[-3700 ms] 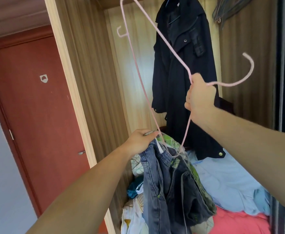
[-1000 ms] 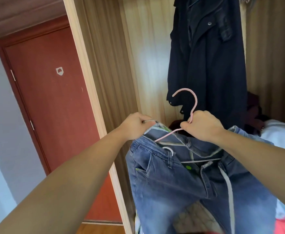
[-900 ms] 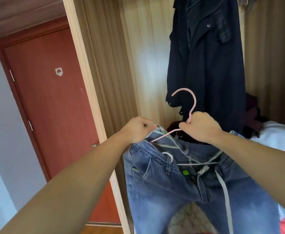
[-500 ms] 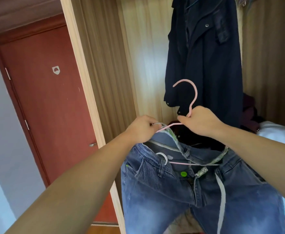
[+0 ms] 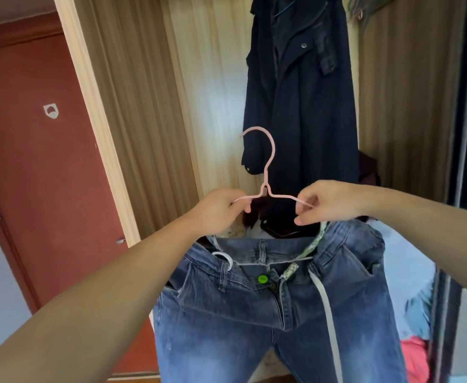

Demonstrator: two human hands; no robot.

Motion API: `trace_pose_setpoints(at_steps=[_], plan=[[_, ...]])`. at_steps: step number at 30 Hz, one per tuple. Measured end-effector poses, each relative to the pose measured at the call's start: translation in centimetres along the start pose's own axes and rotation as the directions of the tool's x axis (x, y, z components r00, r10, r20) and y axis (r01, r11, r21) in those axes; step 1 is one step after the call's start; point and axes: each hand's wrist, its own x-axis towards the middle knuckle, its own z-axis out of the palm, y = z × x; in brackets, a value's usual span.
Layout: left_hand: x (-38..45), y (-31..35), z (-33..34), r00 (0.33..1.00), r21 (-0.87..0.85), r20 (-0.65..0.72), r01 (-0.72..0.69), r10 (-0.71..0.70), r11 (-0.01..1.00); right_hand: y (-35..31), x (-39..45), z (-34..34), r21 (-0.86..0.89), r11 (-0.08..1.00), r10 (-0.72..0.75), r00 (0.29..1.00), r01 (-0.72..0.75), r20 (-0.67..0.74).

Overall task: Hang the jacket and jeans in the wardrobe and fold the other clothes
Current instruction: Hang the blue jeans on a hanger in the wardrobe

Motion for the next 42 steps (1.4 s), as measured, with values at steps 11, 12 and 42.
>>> trace_pose_setpoints(at_steps=[11,12,42], plan=[[-0.3,-0.7,-0.8,0.963,-0.017,0.207,0.180,-0.172,0.984,8.2,-0.3,1.1,-0.045,0.998,0.036,0.996,-0.039,-0.084],[-0.4,-0.5,-0.7,0.959,-0.026,0.223,0.187,-0.177,0.982,8.4,-0.3,1.2,-0.020,0.999,0.038,0.993,-0.041,-0.113],[-1.9,-0.3,5.4,0.902,0.416,-0.210,-0.266,0.376,0.869,-2.0,0.6,-5.2,0.266,0.960,0.162,0.943,-0.083,-0.291]])
